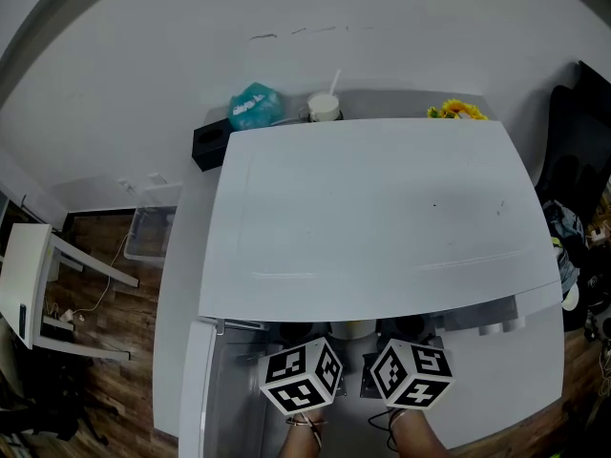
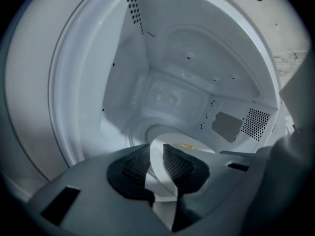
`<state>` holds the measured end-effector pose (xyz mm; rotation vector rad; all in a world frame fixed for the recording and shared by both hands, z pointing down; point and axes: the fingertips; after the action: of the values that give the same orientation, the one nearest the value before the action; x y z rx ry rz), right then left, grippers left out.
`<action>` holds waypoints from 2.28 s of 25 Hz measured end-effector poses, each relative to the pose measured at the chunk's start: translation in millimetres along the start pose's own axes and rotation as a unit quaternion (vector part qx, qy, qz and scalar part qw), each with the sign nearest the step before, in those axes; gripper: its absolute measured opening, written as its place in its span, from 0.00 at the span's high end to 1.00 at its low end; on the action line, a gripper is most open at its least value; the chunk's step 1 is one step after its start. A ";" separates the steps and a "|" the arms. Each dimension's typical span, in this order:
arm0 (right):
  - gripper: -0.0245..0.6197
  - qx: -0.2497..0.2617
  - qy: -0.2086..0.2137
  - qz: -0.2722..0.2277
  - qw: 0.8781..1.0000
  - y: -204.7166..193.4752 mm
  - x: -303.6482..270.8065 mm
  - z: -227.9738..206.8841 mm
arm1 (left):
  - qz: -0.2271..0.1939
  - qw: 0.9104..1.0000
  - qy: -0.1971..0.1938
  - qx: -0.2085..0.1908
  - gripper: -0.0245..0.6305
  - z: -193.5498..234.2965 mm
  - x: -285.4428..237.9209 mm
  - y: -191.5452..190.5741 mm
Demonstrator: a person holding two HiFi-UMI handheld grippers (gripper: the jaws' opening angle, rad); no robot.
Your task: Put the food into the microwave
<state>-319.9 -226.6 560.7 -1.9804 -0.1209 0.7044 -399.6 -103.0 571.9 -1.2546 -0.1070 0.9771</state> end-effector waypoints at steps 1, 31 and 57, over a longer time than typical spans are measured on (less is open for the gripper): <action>0.89 0.001 -0.001 0.001 1.000 0.4 -1.3 0.3 | 0.001 1.000 0.002 -0.002 0.83 0.3 -0.8 0.4; 0.90 0.080 0.056 0.006 0.995 -2.8 55.1 15.0 | -0.003 1.000 0.015 0.003 0.83 -23.4 70.5 -16.9; 0.94 0.149 0.140 0.036 0.978 16.9 225.7 29.7 | 0.023 0.996 -0.055 -0.064 0.96 -126.2 223.9 -7.2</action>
<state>-152.5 -128.5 440.3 -1.7795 0.2157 0.4518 -188.0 -47.6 436.8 -1.3246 -0.2313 1.0929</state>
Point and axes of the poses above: the fingertips, and each gripper's own axes: x backward along the fingers, z to its left, y out of its top, and after that the axes turned 5 degrees about -y, right-handed
